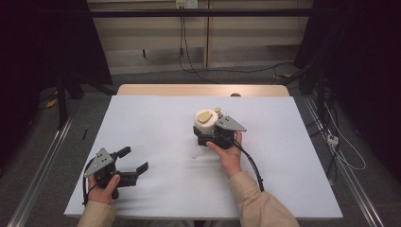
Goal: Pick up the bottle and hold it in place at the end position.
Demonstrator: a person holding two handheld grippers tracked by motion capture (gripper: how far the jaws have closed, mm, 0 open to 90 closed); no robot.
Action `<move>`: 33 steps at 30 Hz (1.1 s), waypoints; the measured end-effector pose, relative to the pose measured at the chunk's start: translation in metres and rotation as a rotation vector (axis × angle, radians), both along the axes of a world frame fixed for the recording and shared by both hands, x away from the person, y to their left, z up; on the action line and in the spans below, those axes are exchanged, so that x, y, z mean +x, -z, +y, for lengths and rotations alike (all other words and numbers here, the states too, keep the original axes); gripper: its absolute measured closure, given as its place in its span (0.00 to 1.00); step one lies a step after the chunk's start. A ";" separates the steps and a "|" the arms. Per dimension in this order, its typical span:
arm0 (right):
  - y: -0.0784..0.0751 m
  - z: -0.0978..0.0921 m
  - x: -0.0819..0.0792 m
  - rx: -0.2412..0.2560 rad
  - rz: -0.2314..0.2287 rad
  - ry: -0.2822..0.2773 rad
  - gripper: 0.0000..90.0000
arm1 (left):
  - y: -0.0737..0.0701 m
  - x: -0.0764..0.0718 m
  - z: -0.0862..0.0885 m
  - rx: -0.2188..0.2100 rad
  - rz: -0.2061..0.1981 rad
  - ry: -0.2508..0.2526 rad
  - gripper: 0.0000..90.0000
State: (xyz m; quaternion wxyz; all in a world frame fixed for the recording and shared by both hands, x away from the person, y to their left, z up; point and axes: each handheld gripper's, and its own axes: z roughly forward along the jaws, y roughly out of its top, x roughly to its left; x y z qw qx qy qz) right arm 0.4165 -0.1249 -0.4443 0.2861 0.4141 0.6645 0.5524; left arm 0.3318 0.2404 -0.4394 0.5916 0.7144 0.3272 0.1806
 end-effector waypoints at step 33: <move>0.002 0.006 0.007 -0.016 0.004 -0.014 0.08 | 0.001 -0.001 0.000 0.003 0.005 -0.001 0.05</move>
